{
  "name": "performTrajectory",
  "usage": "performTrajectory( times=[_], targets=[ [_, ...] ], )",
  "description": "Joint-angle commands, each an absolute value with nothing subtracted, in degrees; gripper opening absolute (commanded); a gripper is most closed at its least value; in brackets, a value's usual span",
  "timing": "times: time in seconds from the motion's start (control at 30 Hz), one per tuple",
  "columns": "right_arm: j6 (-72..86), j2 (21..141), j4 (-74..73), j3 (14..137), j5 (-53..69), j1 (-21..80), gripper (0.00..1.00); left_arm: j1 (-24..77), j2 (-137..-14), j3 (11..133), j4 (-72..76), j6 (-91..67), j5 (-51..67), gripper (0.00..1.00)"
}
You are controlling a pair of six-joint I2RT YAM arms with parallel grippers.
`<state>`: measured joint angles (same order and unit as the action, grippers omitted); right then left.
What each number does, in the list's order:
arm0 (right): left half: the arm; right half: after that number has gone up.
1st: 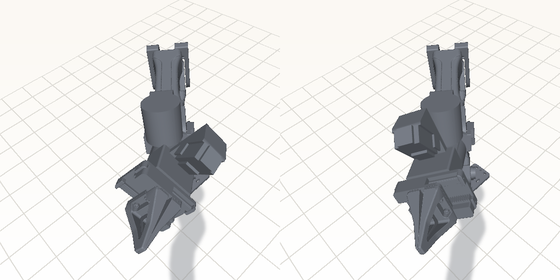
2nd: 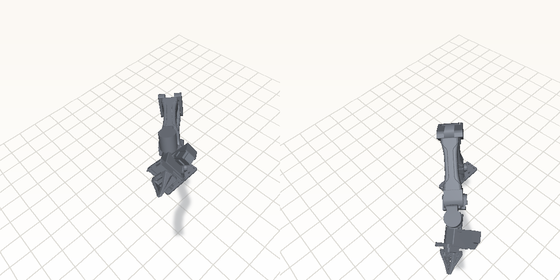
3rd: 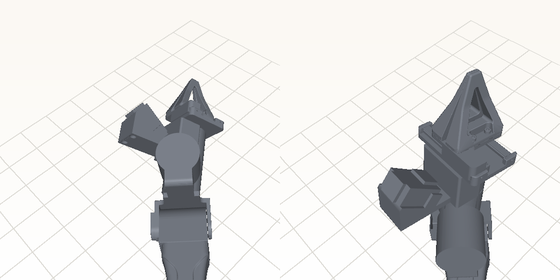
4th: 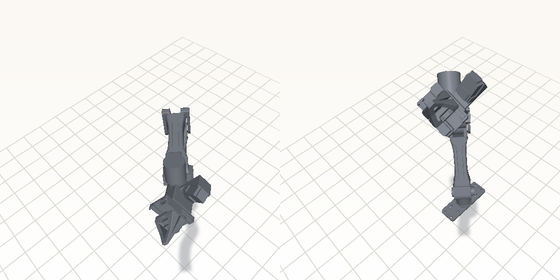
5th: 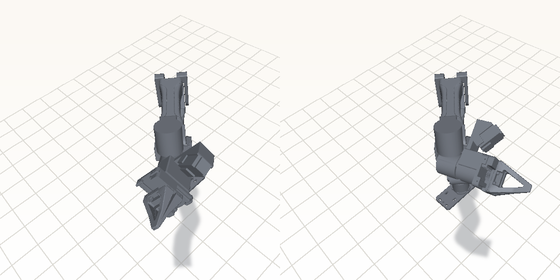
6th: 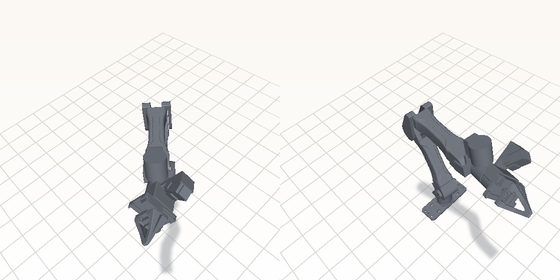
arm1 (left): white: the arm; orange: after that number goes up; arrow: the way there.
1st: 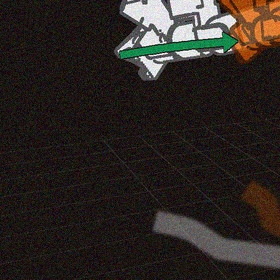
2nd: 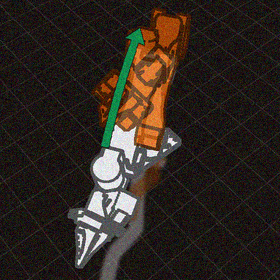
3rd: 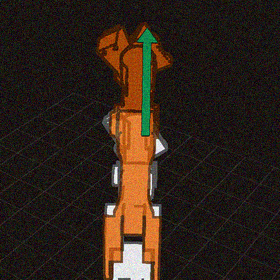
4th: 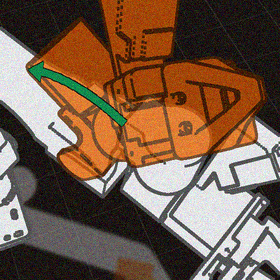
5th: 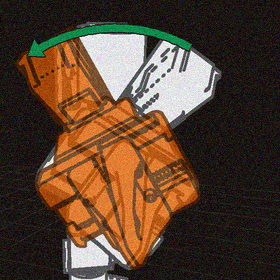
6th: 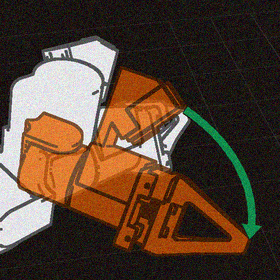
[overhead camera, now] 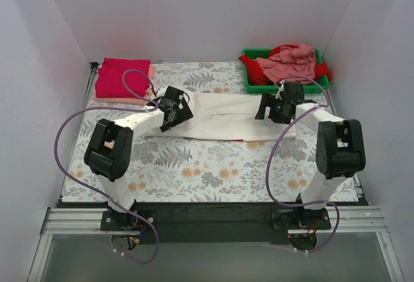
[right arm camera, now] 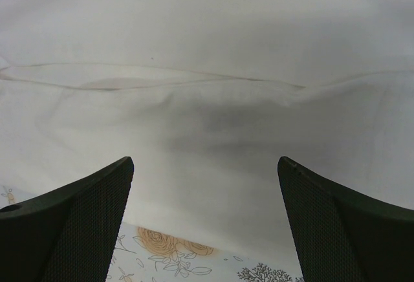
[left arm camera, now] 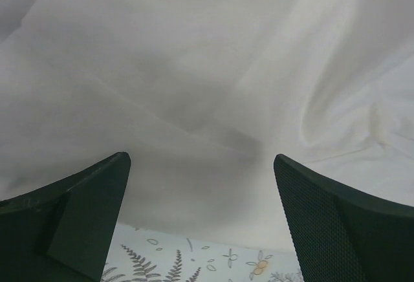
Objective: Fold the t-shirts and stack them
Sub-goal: Fold the tshirt
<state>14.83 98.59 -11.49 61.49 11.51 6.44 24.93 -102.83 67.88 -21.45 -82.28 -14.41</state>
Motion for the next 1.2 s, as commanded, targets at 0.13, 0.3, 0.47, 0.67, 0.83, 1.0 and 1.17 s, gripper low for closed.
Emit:
performTrajectory(
  times=[0.13, 0.3, 0.47, 0.67, 0.83, 1.0, 1.17],
  targets=[
    [16.9, 97.8, -10.7, 55.8, 9.4, 6.2, 0.98, 24.5, -101.7, 62.5, -25.0, -86.7, -20.2, 0.94],
    [18.5, 90.4, -10.5, 45.0, 9.3, 6.2, 0.98, 22.8, -101.4, 59.1, -29.5, -90.8, -22.6, 0.94],
    [24.2, 75.6, -10.6, 28.1, 11.9, 6.8, 0.98, 21.9, -97.1, 54.2, -34.1, -95.3, -24.1, 0.94],
    [26.6, 53.5, -11.8, 21.5, 15.9, 17.2, 0.98, 18.4, -94.7, 56.5, -31.7, -93.5, -20.5, 0.95],
    [19.4, 45.6, -11.3, 26.3, 6.4, 17.6, 0.98, 18.7, -98.4, 65.5, -30.8, -91.1, -15.2, 0.95],
    [18.5, 50.5, -9.1, 30.7, 0.2, 17.3, 0.98, 19.8, -99.0, 69.5, -31.3, -90.5, -14.8, 0.95],
    [18.6, 65.8, -8.7, 37.2, 3.6, 13.4, 0.98, 22.1, -106.1, 74.8, -30.5, -87.8, -11.9, 0.95]
  ],
)
